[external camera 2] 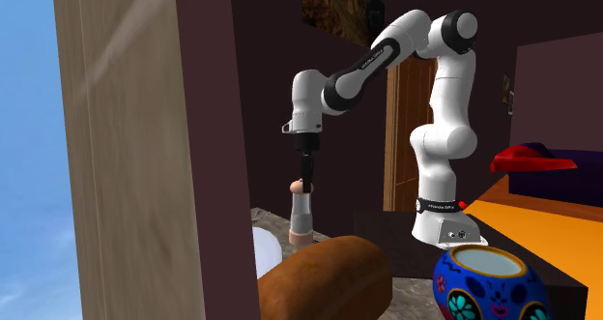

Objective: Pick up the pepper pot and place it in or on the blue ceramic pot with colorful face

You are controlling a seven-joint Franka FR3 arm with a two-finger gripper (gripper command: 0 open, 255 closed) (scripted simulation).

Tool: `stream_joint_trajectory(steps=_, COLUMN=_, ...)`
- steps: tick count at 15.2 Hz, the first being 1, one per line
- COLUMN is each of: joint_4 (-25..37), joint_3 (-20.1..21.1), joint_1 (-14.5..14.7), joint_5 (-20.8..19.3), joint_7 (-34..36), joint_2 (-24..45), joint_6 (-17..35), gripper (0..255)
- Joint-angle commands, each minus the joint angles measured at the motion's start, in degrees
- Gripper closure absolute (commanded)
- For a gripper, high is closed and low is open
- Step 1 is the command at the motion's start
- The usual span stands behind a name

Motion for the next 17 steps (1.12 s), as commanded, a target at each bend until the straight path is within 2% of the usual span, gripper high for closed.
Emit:
stream_joint_trajectory(steps=1, joint_4=0.59, joint_3=0.00, joint_1=0.00, joint_5=-0.11, joint_7=0.29, joint_2=-1.05, joint_6=-1.64, gripper=255)
stream_joint_trajectory(steps=17, joint_4=7.92, joint_3=-0.56, joint_1=-0.33, joint_5=-1.06, joint_7=1.76, joint_2=-7.00, joint_6=-14.86, gripper=255)
